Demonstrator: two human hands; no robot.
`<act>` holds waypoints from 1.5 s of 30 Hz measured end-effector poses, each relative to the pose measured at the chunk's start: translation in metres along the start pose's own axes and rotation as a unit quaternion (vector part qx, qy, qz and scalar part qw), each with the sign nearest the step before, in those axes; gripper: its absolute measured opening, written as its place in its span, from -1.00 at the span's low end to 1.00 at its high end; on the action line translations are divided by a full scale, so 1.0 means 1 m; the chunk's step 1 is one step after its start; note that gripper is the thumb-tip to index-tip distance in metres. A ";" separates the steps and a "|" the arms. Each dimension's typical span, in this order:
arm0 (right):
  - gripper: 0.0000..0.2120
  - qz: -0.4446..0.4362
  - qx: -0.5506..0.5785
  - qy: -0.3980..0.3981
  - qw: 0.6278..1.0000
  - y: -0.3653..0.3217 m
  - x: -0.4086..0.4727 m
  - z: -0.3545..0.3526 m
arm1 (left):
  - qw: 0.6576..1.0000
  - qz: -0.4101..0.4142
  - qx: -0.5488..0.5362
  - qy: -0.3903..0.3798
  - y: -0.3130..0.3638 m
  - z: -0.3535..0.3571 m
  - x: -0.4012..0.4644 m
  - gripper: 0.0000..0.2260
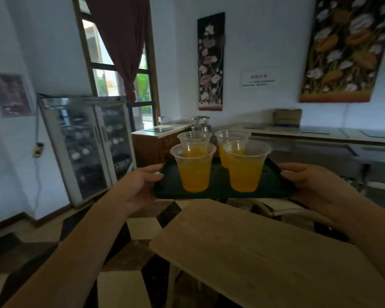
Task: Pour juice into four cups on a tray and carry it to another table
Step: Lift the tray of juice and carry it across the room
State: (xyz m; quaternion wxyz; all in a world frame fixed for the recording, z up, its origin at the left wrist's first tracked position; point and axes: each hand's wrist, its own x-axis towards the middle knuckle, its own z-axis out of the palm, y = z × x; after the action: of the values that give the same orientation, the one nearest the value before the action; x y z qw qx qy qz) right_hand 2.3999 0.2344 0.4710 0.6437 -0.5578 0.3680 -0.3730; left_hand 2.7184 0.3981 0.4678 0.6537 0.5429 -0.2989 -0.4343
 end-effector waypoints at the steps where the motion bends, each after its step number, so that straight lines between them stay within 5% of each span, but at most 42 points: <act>1: -0.67 0.000 -0.001 0.011 1.000 0.001 0.002 -0.009 | 1.000 -0.002 0.006 -0.011 -0.003 0.009 0.009 -0.72; 18: -0.69 -0.045 0.016 0.128 0.991 -0.017 0.056 -0.146 | 0.989 -0.044 -0.022 -0.143 -0.019 0.149 0.153 -0.60; 26: -0.68 -0.045 0.017 0.178 0.983 -0.027 0.044 -0.177 | 0.980 -0.042 0.001 -0.197 -0.026 0.207 0.185 -0.69; 45: -0.70 -0.062 0.036 0.277 0.958 -0.021 0.114 -0.151 | 0.958 -0.088 -0.011 -0.271 -0.020 0.209 0.313 -0.69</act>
State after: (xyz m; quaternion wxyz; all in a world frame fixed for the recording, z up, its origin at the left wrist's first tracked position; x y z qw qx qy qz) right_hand 2.3159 0.0637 0.4687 0.5121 -0.4304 0.4829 -0.5651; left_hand 2.6720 0.0235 0.4714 0.5131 0.4218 -0.4108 -0.6245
